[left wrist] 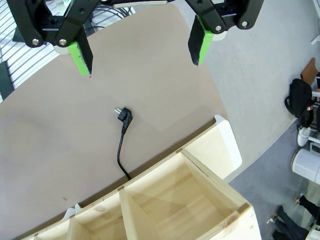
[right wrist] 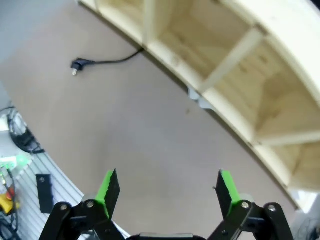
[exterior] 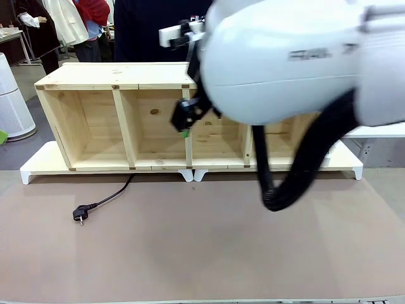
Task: Perform cable management.
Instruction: When the cord part of the Power Cable appears at the lower middle area of the table and stops, grasp the cord part of the Power Cable.
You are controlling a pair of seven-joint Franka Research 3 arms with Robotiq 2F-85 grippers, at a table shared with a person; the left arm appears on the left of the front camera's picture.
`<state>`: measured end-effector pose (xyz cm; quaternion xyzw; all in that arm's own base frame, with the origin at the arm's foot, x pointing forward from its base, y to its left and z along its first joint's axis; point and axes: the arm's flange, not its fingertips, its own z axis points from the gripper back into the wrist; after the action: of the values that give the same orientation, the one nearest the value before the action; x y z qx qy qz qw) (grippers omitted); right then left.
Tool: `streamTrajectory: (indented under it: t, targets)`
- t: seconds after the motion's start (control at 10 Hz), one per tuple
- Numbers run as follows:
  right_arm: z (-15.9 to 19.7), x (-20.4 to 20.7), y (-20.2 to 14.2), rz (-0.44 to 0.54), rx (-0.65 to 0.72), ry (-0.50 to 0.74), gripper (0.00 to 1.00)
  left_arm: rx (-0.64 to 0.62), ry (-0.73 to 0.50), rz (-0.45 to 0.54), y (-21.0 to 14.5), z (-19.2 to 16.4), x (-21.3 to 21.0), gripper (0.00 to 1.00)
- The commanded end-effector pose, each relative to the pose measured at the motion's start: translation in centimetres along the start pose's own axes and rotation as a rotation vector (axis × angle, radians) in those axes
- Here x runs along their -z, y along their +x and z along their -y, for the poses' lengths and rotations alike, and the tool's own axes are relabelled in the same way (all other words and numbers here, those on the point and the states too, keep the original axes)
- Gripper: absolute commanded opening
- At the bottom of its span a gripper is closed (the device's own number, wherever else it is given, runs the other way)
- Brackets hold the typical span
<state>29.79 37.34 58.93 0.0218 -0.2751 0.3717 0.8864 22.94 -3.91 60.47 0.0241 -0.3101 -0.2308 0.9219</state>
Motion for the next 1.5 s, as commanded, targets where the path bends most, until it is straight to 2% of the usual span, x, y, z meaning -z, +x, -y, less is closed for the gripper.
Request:
streamTrajectory:
  t: [0.0, 0.3, 0.7, 1.4]
  targets:
    - [-1.9, 2.6, 3.9, 0.000, -0.006, -0.016, 1.00, -0.001, -0.004, 0.012, 0.2, 0.0, 0.0, 1.00]
    - [-4.7, 7.4, 7.4, -0.024, -0.006, 0.014, 1.00, -0.001, -0.004, 0.012, 0.2, 0.0, 0.0, 1.00]
    - [-7.5, 12.6, 8.9, -0.109, -0.029, 0.011, 1.00, -0.001, -0.004, 0.012, 0.2, 0.0, 0.0, 1.00]
    - [-8.3, 13.8, 7.9, -0.127, -0.061, 0.047, 1.00, -0.001, -0.004, 0.012, 0.2, 0.0, 0.0, 1.00]
